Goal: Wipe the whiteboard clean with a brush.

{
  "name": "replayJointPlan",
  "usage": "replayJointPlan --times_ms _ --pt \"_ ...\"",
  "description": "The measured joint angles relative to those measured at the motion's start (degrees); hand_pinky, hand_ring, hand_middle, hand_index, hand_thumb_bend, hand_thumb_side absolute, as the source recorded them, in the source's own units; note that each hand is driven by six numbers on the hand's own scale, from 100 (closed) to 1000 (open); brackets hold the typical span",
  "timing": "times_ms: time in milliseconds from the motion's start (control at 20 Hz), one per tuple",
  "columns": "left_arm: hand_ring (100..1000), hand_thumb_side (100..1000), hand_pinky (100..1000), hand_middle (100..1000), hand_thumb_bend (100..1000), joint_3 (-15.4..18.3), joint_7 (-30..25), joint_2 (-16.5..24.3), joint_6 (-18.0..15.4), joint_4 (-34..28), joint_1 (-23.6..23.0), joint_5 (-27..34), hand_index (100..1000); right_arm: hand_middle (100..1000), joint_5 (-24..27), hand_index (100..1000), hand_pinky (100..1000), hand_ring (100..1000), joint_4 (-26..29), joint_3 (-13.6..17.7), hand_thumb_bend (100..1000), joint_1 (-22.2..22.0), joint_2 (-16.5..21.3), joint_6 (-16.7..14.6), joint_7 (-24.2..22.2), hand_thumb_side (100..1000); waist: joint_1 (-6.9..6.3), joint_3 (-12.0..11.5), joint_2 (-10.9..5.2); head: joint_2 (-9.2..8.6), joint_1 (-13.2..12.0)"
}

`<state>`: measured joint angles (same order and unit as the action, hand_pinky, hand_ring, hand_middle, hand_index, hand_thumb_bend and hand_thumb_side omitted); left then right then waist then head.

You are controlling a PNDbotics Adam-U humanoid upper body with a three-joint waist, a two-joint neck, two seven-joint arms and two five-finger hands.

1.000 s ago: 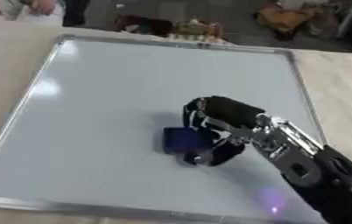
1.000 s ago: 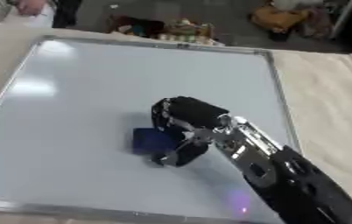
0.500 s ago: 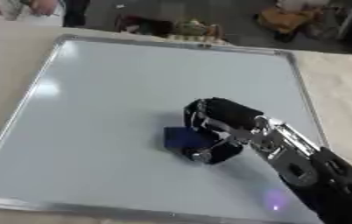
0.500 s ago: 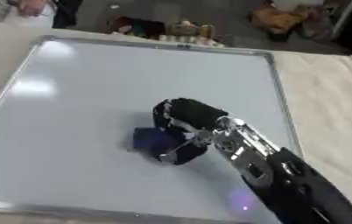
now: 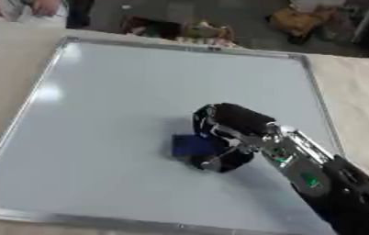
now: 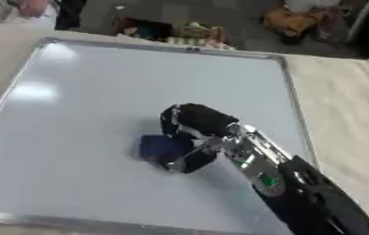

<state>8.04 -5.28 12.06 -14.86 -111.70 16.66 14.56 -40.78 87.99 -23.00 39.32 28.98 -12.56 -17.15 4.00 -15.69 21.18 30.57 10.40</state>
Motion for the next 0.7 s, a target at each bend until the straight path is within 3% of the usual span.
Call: replayJointPlan --times_ms 200,700 --pt "596 974 709 672 338 0.0 -0.1 0.0 0.1 0.0 0.0 0.0 772 666 0.6 100 673 762 0.9 0.0 457 0.0 0.0 0.2 -1.5 305 0.02 0.1 0.00 0.00 -0.1" --pt "595 977 710 671 335 0.0 -0.4 0.0 0.4 0.0 0.0 -0.1 773 667 1.6 100 677 767 2.5 0.4 419 0.1 0.4 0.8 -2.3 308 0.06 0.2 -0.01 -0.21 -0.2"
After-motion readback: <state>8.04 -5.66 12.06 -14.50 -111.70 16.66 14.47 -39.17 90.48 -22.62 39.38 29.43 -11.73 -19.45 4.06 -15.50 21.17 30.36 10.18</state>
